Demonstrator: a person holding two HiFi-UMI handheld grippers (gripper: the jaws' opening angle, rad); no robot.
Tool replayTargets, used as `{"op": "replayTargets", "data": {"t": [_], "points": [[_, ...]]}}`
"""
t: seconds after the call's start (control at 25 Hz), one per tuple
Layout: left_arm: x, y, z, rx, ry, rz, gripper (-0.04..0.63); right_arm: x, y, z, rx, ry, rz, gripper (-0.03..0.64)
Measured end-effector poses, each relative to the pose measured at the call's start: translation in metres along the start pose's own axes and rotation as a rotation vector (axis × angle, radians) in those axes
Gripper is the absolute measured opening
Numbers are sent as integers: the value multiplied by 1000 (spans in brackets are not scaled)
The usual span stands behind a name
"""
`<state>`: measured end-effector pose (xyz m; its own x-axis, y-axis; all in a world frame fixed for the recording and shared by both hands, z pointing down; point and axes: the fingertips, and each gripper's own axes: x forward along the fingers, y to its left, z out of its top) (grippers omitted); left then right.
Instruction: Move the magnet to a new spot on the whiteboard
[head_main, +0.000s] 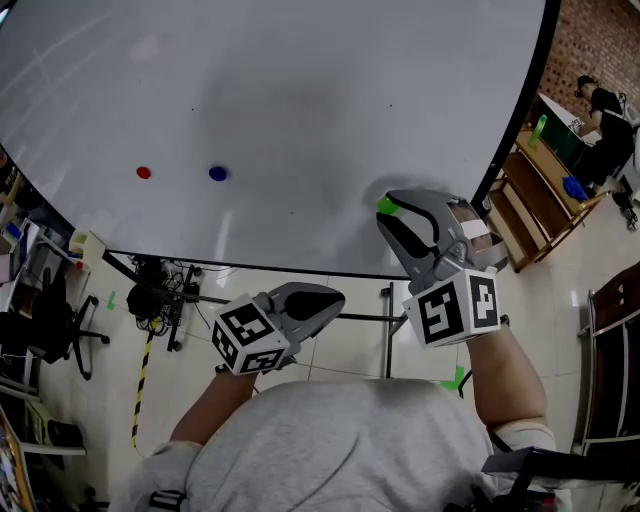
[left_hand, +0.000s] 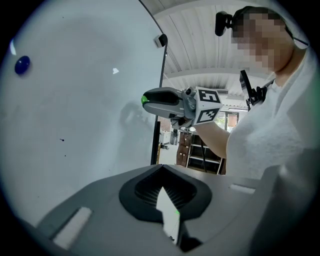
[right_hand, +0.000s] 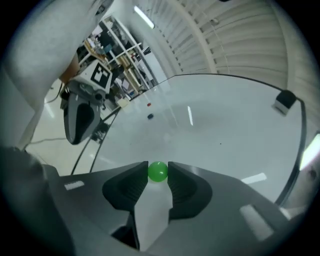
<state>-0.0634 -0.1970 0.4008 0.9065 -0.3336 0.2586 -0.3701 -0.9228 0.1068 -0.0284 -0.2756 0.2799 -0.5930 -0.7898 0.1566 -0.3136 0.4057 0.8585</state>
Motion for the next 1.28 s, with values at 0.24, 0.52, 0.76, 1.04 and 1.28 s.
{"op": "replayTargets", "data": {"t": [0.24,0.52,0.76,1.04,1.28], "points": [[0,4,0,-3,-5,1,-15,23,-14,-18,-149,88,-91,126],[-2,7,1,-5,-7,1,-15,31,-18,-29,-348,192,-185,118],[-4,11,2,-7,-9,4,-15,33,-18,-32,-362,211,-222,117],[-13,15,2,-3,-11,-3,-15,24,-26,-24,-244,181,-225,203],[-26,22,0,0,-17,-17,-15,-4,-9,-24,153,105,-94,226]]}}
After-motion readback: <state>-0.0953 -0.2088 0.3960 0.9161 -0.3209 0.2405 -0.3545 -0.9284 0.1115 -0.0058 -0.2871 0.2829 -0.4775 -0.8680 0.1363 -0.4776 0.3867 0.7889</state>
